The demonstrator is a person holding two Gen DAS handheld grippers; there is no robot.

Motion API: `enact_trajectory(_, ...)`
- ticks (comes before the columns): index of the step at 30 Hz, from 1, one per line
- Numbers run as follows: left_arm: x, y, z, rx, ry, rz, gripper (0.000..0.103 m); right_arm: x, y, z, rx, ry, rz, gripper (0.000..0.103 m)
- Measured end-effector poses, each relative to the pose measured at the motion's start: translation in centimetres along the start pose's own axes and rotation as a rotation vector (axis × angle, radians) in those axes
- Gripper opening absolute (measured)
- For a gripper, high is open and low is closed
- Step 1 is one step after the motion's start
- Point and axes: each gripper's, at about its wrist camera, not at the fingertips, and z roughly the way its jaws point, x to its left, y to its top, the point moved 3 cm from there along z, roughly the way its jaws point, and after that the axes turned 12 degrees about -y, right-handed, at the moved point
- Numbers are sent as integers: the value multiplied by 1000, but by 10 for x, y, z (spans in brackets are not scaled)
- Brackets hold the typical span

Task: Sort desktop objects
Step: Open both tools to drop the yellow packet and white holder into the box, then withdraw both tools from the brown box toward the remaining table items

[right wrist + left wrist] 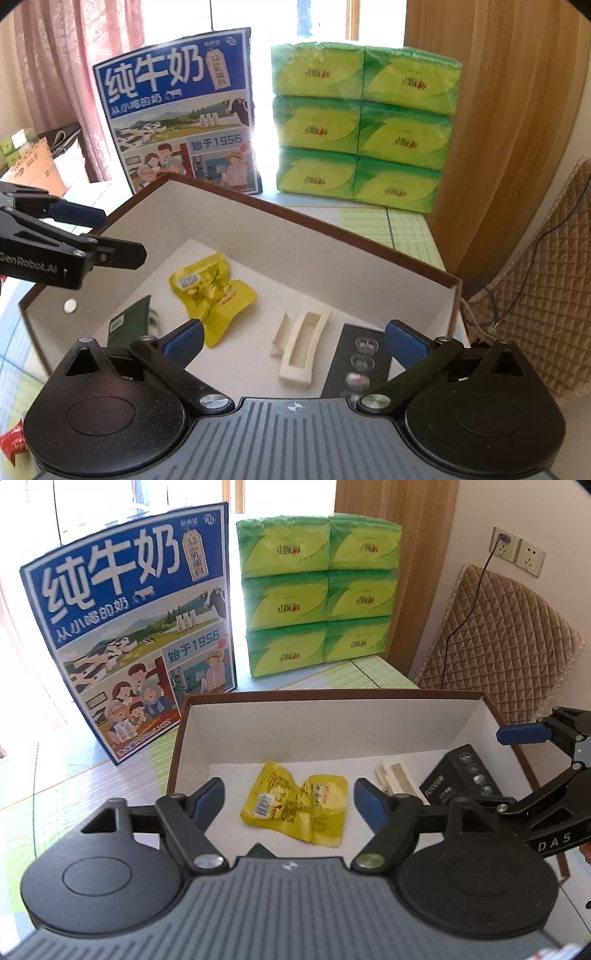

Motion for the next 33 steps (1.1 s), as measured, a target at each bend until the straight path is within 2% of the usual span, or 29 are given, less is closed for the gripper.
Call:
enact_trajectory(1, -3, -2, -5, -5, 4, 4, 83, 0, -2, -5, 0, -4, 3, 101)
enact_trajectory(8, -18, -23, -38, -2, 27, -1, 89, -1, -21, -37, 5, -32, 46, 101)
enact_trajectory(17, -27, -62, -83, 8, 52, -80, 89, 11, -44, -78, -18, -39, 58, 101)
enact_trajectory(22, -36, -78, -108, -2, 53, -106, 89, 18, -58, -97, 2, -18, 95, 101)
enact_trajectory(33, -60, -101, -149, -20, 85, -97, 89, 37, -83, -136, 0, 0, 118, 101)
